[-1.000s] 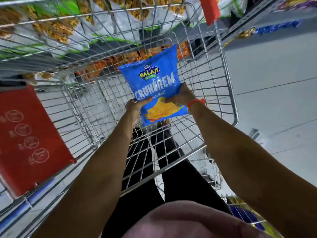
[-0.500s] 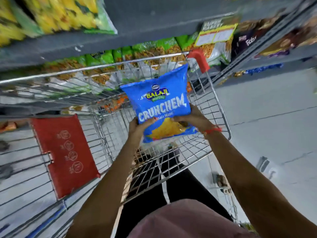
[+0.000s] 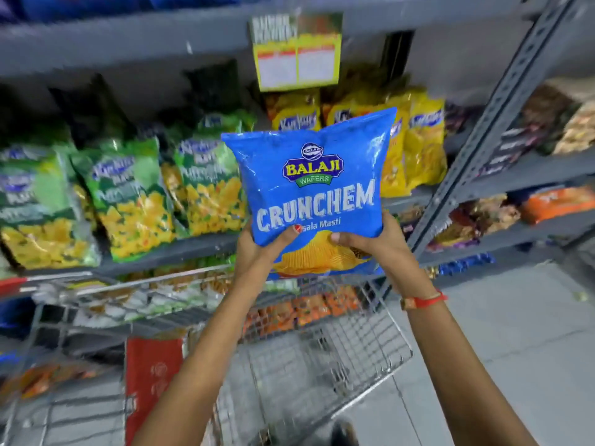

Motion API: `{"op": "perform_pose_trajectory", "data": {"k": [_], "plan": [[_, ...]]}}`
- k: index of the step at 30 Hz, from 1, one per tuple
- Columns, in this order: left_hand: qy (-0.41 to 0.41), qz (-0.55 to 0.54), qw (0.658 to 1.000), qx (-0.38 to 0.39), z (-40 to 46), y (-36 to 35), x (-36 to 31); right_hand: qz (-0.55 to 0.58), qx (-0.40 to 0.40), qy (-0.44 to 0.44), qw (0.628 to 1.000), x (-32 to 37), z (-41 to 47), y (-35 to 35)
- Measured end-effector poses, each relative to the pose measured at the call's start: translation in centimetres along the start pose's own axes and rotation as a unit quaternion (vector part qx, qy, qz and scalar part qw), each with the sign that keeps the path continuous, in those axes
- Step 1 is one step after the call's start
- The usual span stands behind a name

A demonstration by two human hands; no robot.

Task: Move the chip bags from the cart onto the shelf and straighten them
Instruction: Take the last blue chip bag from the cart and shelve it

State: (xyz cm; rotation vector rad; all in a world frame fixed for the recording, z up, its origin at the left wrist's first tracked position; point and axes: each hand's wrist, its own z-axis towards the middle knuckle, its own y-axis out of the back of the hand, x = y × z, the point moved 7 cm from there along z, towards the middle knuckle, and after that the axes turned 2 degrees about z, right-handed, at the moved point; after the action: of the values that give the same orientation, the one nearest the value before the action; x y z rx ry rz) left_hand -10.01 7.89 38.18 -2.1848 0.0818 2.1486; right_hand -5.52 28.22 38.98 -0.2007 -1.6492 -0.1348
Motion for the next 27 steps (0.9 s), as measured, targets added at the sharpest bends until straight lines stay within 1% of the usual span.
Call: {"op": "perform_pose_trajectory", "data": {"k": [6, 12, 17, 20, 22, 25, 27], "plan": [[-0.145, -0.019, 0.989, 0.029, 1.1, -1.6, -11.7, 0.012, -0.027, 0.121, 0.992, 10.5, 0.7, 1.2], [-0.247, -0.048, 0.968, 0.020, 2.8, -3.1, -21.4, 0.022, -0.039, 0.221, 0.974, 20.3, 2.7, 1.9], [-0.299, -0.051, 0.953, 0.001, 4.9, -4.2, -28.3, 0.041, -0.053, 0.296, 0.953, 27.2, 5.2, 2.4], [-0.334, -0.042, 0.941, -0.044, 6.3, -4.3, -31.9, 0.034, -0.061, 0.339, 0.938, 31.0, 7.3, 2.3], [-0.342, -0.036, 0.936, -0.078, 7.6, -4.4, -33.6, 0.020, -0.072, 0.358, 0.931, 32.9, 9.0, 2.0], [-0.334, -0.017, 0.937, -0.099, 9.9, -5.2, -34.9, 0.015, -0.087, 0.354, 0.931, 34.4, 11.8, 2.0], [-0.321, -0.023, 0.941, -0.103, 11.4, -6.0, -34.7, 0.003, -0.115, 0.344, 0.932, 34.4, 13.3, 2.3]]}}
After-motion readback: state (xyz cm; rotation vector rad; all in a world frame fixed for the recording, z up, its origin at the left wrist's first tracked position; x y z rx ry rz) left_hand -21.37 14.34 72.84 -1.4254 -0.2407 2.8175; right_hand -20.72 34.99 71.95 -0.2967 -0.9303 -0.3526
